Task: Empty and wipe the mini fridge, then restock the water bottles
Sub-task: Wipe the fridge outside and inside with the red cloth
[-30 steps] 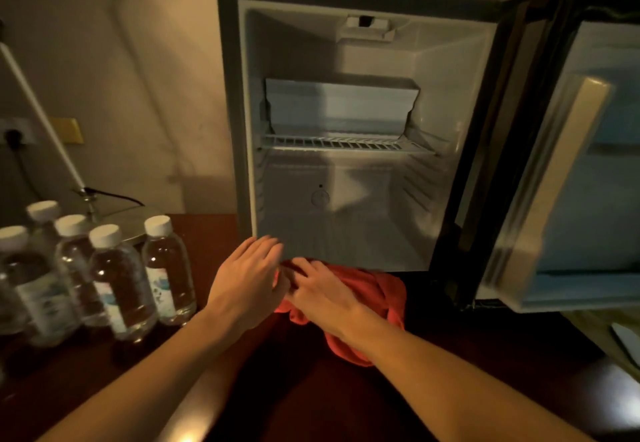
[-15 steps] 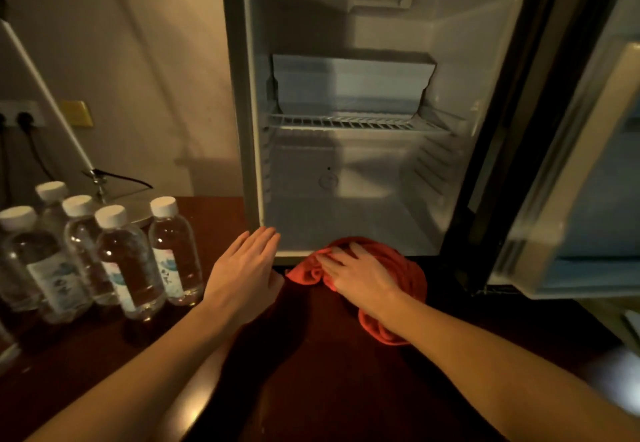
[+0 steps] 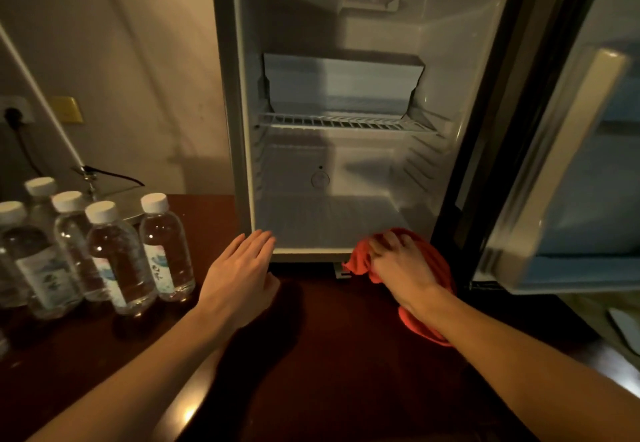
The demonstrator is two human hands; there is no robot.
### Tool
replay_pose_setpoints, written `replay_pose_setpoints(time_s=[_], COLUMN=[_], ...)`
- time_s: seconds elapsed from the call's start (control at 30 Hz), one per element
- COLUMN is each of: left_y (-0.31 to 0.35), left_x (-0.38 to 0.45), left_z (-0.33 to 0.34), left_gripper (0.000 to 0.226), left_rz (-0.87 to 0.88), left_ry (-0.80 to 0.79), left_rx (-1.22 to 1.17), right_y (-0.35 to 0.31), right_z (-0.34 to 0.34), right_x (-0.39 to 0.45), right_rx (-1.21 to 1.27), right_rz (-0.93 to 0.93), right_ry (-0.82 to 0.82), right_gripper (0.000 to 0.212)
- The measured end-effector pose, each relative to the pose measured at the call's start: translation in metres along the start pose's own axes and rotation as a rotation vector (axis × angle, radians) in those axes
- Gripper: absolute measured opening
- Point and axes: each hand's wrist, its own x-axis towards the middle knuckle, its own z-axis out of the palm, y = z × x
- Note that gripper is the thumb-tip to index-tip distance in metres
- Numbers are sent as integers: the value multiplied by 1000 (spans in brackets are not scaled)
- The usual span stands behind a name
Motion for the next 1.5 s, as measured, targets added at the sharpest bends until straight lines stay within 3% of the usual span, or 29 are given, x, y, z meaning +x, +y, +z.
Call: replay_pose_setpoints(time_s=[0.13, 0.2, 0.33, 0.5, 0.6, 0.87, 0.97, 1.13, 1.3, 1.5], left_y=[-10, -17, -27, -27, -13, 41, 68, 120, 138, 153], left_x=[-5, -9, -17, -14, -8, 5, 18, 34, 42, 61], left_z=[0, -1, 2, 8, 6, -9, -13, -27, -43, -59], left_gripper=[68, 66, 62, 65, 67, 62, 58, 50, 57, 59], left_rz=[-56, -82, -95, -65, -55, 79, 83, 178, 194, 167], left_ry=[-28, -28, -28, -29, -26, 15, 21, 94, 99, 129], left_rx=[25, 27, 29, 25, 30, -34, -56, -134, -136, -152], right_y=[-52, -91, -143, -105, -74, 8, 17, -4, 8, 67], right_z=[-30, -47, -44, -16, -2, 27, 20, 20, 14, -15], right_x=[34, 53, 85, 84, 65, -13, -38, -73, -80, -96], right_rx=[191, 226, 179, 167, 133, 142, 174, 269, 305, 483], right_rz=[-217, -308, -465, -512, -413, 54, 63, 172, 229, 242], right_ry=[404, 532, 444, 430, 401, 98, 85, 21, 172, 538], right_gripper=[40, 42, 37, 40, 39, 53, 42, 70, 59, 51])
